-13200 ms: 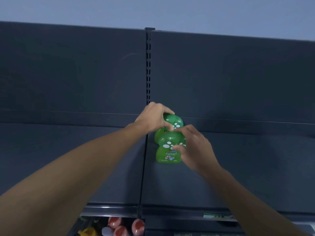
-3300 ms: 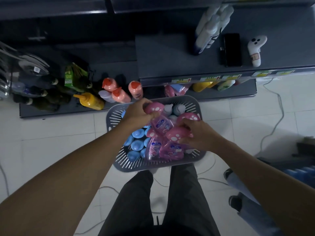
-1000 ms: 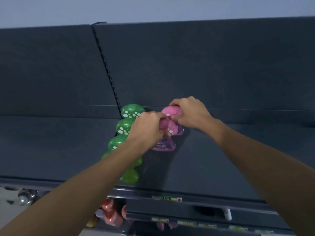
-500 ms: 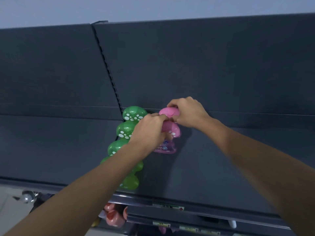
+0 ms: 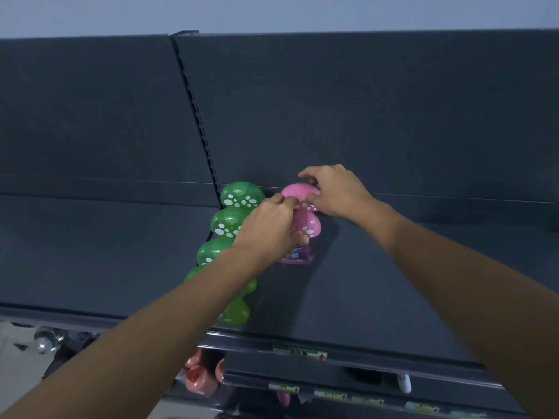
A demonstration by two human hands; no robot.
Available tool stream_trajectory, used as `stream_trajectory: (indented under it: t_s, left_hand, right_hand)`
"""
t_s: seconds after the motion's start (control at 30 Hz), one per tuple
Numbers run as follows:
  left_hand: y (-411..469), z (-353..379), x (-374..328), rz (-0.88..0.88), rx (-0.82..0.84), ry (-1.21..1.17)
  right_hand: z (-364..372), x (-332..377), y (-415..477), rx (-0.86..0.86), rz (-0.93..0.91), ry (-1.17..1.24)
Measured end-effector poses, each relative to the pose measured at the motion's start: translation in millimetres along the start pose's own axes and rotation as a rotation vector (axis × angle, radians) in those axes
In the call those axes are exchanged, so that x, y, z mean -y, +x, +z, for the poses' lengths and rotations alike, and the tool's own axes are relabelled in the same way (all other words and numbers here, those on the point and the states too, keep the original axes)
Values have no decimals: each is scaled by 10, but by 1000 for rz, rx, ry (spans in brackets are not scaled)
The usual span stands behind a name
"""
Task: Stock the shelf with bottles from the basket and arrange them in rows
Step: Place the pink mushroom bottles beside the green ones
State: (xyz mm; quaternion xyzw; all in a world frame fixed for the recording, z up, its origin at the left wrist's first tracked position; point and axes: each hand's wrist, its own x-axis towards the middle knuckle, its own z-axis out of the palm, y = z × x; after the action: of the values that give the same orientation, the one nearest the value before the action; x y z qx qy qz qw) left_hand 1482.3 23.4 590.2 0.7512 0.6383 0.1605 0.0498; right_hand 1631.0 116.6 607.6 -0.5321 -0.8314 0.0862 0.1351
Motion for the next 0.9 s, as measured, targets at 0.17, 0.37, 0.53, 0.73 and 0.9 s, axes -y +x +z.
stream_trajectory:
  t_s: [0.17,0.37,0.53,0.73,0.9]
  left_hand:
    - [-105,-156,12,7,-40,-3]
    - [-522,-367,-25,71,-70,4]
    - [-1119,-508,5,146,-51,-51]
    - [-2023,-530,220,243,11,-77]
    - [-2735,-228,663,230,152,-3]
  right_hand:
    - [-123,119,-301,-88,19,-64]
    - [-206,474,-917,-163,69,-157]
    - [-147,906,-1625,-163,149,-194]
    - [284,1522,-2531,-132,246,-193]
    - [837,1926,-3059,-9,275,-185]
